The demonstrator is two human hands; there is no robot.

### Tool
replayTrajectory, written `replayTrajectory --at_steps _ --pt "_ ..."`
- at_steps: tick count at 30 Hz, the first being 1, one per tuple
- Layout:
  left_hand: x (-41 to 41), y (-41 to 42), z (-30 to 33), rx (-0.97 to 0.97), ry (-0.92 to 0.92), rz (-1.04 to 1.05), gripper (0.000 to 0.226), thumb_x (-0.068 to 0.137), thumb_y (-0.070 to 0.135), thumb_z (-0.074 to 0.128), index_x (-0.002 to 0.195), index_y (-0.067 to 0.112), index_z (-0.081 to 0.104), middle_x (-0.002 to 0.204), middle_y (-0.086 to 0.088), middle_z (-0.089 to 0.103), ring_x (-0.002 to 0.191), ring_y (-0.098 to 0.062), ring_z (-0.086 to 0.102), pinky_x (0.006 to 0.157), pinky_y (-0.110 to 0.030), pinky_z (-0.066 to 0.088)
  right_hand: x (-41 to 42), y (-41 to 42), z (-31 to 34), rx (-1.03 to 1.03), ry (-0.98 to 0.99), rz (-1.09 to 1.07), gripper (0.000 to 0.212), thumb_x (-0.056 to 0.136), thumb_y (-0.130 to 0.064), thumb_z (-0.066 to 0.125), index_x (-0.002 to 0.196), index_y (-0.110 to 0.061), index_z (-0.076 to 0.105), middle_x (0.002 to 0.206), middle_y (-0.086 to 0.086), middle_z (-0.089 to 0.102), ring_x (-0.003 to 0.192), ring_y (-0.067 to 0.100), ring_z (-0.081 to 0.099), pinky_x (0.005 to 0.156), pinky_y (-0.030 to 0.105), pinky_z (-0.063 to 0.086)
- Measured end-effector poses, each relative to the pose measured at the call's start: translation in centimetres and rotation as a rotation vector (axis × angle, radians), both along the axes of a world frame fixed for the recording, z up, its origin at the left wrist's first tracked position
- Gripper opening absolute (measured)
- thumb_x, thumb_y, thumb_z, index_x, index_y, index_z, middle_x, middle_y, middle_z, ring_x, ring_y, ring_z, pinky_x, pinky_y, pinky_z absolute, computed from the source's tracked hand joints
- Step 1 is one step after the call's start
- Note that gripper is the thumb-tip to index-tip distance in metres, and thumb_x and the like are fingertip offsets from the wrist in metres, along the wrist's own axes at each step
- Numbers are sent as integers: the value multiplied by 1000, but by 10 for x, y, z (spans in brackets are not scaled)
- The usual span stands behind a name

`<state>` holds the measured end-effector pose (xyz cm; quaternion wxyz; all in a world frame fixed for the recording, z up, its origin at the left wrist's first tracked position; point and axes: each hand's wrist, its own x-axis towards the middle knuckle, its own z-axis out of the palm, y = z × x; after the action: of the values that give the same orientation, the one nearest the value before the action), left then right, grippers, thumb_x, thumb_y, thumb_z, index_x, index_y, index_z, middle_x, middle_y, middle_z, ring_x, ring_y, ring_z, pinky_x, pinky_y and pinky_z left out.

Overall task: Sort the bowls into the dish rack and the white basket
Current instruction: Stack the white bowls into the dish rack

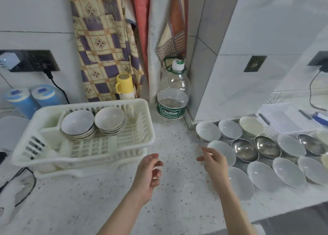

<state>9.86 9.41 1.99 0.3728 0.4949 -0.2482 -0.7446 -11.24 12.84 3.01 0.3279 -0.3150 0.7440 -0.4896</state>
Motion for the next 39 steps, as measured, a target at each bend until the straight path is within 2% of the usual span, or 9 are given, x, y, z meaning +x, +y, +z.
replayTrajectory --at_steps 3,6,12,16,20,24,28,33,39 --pt "-55 24 -15 48 -154 -174 18 96 25 56 112 17 58 89 -5 67 45 -9 43 36 -18 22 -49 18 -5 12 -37 -45 24 93 -16 50 105 -22 70 70 -6 75 72 10 64 64 30 44" --pt "-103 46 -31 108 -256 -377 22 95 32 56 115 21 55 103 -8 71 49 -9 43 38 -18 23 -91 31 -8 24 -62 -70 25 92 -14 49 106 -21 68 71 -6 75 70 13 56 78 35 43" --pt "-169 73 -53 112 -307 -540 66 88 53 61 141 32 28 112 -11 68 59 -11 55 42 -19 36 -144 40 -9 46 -71 -54 25 91 -12 48 101 -22 69 69 -5 74 64 8 63 62 27 43" --pt "-191 81 -58 92 -283 -523 77 79 55 64 143 36 25 109 -10 69 54 -9 59 42 -20 39 -158 41 -18 75 -92 -15 25 91 -9 47 102 -20 66 68 -6 74 51 9 49 58 26 43" --pt "-199 89 -60 86 -262 -487 55 71 54 67 119 37 46 104 -10 74 52 -8 59 43 -20 38 -165 42 -28 84 -135 -11 26 91 -7 47 106 -13 67 69 -2 74 47 11 43 57 27 42" --pt "-203 93 -62 94 -269 -459 28 75 51 61 99 41 51 101 -10 73 51 -10 59 42 -20 37 -170 45 -31 90 -140 -16 26 90 -9 47 107 -15 67 68 -7 74 53 16 45 52 26 39" --pt "-208 93 -63 74 -280 -500 18 84 41 53 102 38 56 104 -11 71 50 -10 57 42 -19 36 -173 48 -33 106 -165 -29 26 91 -9 48 107 -14 67 69 -4 74 54 18 44 51 25 36" --pt "-205 89 -65 73 -315 -437 22 92 10 46 109 13 60 87 -14 73 44 -9 52 39 -19 33 -173 52 -37 121 -178 -37 21 91 -12 52 105 -14 67 71 0 75 52 14 44 51 23 35" --pt "-164 85 -61 77 -368 -294 19 90 8 51 105 8 63 78 -15 77 39 -9 44 37 -20 29 -167 48 -43 156 -185 -68 20 93 -12 50 103 -10 68 73 3 74 54 13 42 51 23 34"
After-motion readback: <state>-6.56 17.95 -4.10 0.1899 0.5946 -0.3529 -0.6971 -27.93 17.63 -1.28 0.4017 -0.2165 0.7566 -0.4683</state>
